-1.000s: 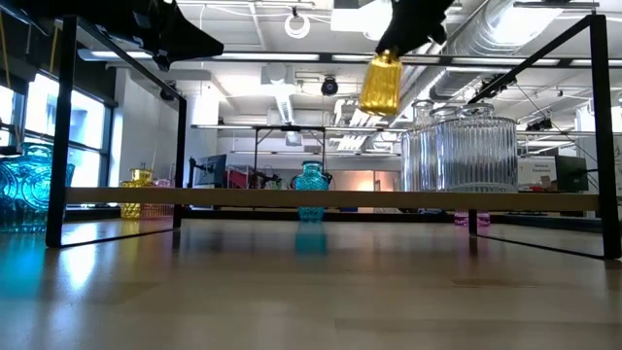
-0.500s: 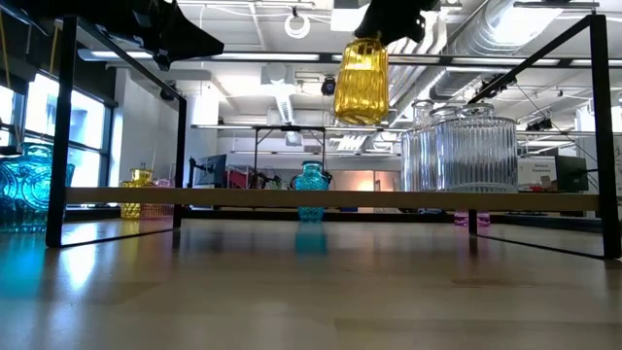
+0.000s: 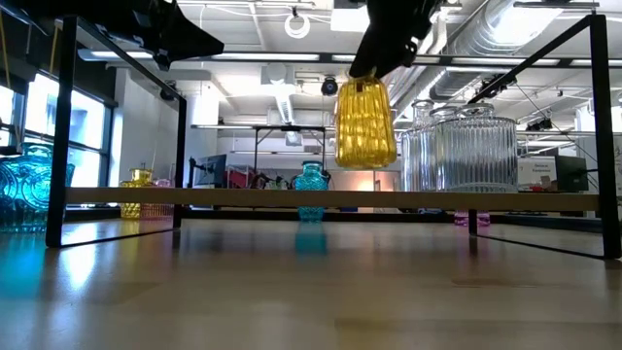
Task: Sort vases onto shelf
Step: Put the top right yellow vase on the shelf
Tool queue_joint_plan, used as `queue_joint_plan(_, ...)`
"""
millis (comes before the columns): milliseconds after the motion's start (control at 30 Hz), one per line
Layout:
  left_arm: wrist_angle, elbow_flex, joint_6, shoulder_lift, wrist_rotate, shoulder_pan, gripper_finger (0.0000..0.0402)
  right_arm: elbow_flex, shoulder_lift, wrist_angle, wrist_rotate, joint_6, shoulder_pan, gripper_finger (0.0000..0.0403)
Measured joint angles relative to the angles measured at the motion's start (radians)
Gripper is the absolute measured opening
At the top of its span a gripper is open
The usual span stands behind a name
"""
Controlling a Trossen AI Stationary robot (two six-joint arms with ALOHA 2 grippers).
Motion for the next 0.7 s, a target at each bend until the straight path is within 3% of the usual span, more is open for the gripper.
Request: queue_joint_plan(700, 0.0, 0.0, 0.0, 0.0, 0.0, 0.0, 0.0019, -0.024, 0.041, -0.029, -0.01, 0.008, -0.022, 0.0119)
